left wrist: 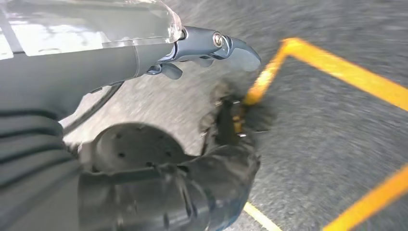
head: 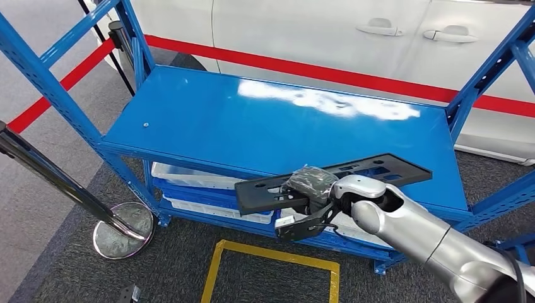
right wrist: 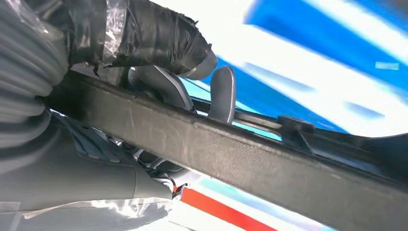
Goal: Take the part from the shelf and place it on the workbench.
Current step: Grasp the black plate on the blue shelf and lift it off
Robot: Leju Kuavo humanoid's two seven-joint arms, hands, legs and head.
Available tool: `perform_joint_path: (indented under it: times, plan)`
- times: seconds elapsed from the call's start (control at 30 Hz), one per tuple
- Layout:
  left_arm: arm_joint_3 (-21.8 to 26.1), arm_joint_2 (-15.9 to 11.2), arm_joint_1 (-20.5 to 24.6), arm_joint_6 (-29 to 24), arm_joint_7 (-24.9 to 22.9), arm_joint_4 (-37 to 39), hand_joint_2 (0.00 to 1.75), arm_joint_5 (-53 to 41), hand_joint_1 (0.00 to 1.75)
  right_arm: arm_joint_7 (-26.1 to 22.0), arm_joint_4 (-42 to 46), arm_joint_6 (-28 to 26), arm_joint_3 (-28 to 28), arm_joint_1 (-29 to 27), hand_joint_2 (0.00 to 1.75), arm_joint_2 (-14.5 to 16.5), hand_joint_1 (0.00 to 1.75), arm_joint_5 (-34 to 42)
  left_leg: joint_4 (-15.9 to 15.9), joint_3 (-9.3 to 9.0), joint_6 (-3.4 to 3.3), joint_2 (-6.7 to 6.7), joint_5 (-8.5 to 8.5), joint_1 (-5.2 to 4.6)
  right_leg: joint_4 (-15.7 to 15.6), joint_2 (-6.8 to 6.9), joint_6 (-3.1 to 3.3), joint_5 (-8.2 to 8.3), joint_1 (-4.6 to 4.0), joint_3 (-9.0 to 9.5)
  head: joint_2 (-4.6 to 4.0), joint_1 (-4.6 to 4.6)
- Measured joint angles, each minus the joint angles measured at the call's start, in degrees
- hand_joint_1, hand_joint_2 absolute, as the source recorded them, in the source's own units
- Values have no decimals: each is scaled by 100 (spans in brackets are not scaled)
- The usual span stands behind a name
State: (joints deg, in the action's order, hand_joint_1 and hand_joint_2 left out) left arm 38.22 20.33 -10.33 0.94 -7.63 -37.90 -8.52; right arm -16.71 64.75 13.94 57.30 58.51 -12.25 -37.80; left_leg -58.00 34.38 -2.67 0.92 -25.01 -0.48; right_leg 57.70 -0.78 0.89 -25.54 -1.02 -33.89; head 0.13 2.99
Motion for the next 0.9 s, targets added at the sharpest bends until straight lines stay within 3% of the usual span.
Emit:
perform_joint_path:
  times: [0.27, 0.43, 0.57, 0.7, 0.8, 0.9]
  plan:
    - [752, 0, 160, 477, 651, 91, 175, -826, 0, 87, 1426, 333, -298, 29, 175, -149, 175, 605, 3, -2, 3, 0, 0, 4, 3, 3, 2, -1, -5, 7, 0, -1]
    - [1327, 1, 320, 920, 1054, 80, 175, -1035, 0, 352, 1520, 291, -134, 221, 175, 389, 175, 718, 4, -1, 4, -3, 0, 4, 8, -1, 2, -1, -5, 4, 0, -1]
    - [1649, 9, 436, 958, 1312, 181, 0, -1046, 0, 429, 1358, 182, -53, 463, 175, 911, 175, 895, 3, -2, 5, 6, 1, 5, 11, 6, 13, -8, -5, 2, 0, -1]
    - [1778, 17, 457, 986, 1422, 369, 0, -787, 0, 454, 1319, 165, -49, 599, 175, 1050, 175, 1024, 3, -2, 5, 14, 1, 5, 13, 11, 22, -14, -8, 4, 0, -1]
    - [1790, 19, 456, 1109, 1487, 434, 0, -655, 0, 435, 1318, 140, -79, 611, 175, 969, 175, 1072, 0, -2, 4, 14, 0, 1, 12, 10, 24, -15, -9, 4, 0, -1]
    - [1770, 20, 456, 1179, 1484, 503, 131, -555, 0, 316, 1444, 140, -196, 583, 175, 644, 175, 1196, -6, -2, 2, 20, -1, -2, 11, 16, 23, -15, -8, 8, 0, -1]
